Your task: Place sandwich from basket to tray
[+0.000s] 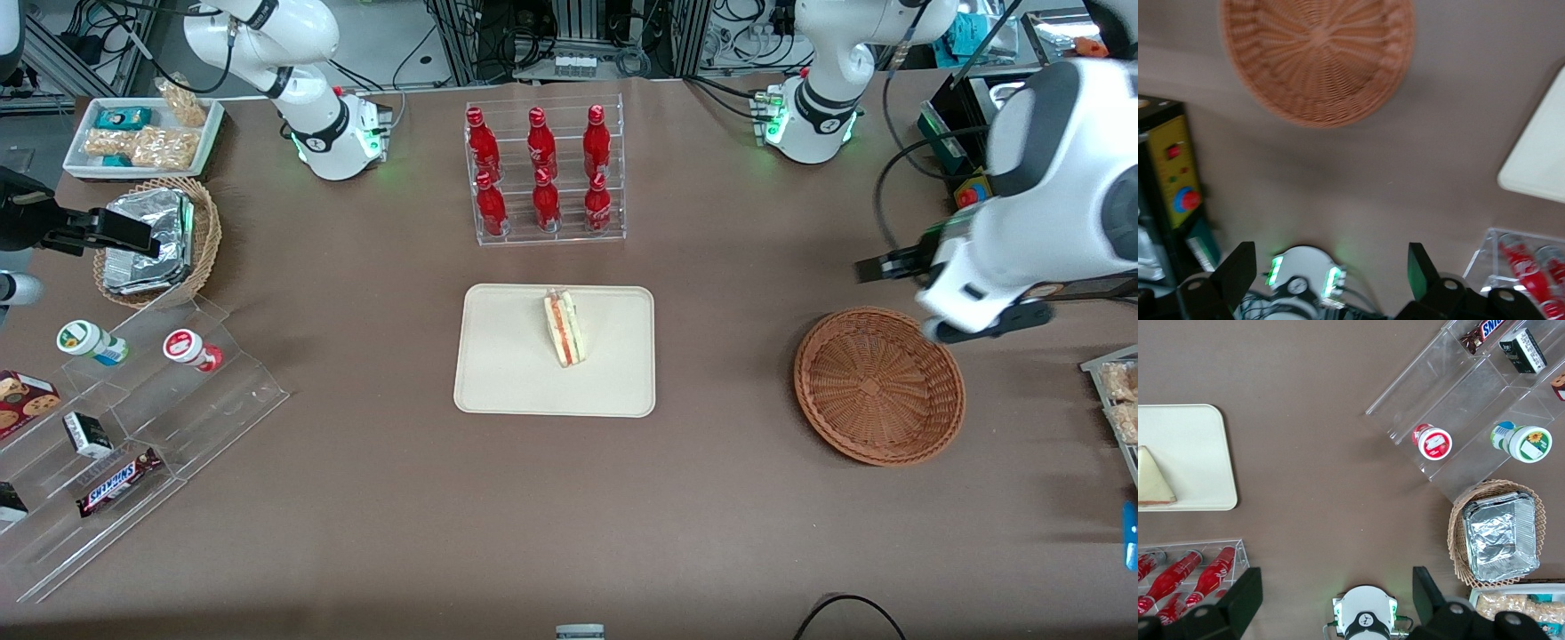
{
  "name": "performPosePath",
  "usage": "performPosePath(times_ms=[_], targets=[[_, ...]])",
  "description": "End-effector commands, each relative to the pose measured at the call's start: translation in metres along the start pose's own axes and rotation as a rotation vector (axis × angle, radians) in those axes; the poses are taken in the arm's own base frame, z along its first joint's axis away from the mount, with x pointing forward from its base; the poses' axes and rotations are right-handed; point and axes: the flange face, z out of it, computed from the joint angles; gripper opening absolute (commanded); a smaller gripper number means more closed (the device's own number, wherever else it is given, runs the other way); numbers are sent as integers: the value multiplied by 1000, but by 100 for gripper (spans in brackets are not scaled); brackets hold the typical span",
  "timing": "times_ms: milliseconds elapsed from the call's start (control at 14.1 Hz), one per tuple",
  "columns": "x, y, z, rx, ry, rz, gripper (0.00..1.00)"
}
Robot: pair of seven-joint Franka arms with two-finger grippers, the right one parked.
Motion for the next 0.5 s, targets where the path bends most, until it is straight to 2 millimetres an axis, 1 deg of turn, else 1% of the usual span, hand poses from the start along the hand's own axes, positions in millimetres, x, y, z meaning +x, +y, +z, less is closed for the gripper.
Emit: performPosePath(times_ms=[0, 71, 213, 355, 426], targets=[[-16, -51, -32, -10, -27, -14, 100], [-16, -63, -39, -16, -34, -13, 100], [-10, -66, -42, -29, -21, -19, 100], [6, -62, -45, -57, 38, -21, 100], [9, -64, -47, -108, 50, -17, 100]])
